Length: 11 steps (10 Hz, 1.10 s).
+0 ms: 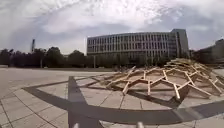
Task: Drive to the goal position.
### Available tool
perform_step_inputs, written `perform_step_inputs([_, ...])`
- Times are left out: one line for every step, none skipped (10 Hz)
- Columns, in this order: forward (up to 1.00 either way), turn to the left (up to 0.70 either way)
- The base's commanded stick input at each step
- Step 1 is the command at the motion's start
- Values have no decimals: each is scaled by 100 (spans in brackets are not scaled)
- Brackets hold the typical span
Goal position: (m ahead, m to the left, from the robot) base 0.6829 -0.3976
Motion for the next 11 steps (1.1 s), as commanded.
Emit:
perform_step_inputs([0, 0])
perform_step_inputs([0, 0])
perform_step_inputs([9, 0])
perform_step_inputs([19, 0])
perform_step_inputs([29, 0])
perform_step_inputs([39, 0])
perform_step_inputs([49, 0])
perform_step_inputs([59, 0])
perform_step_inputs([69, 0])
perform_step_inputs([70, 0])
perform_step_inputs([70, 0])
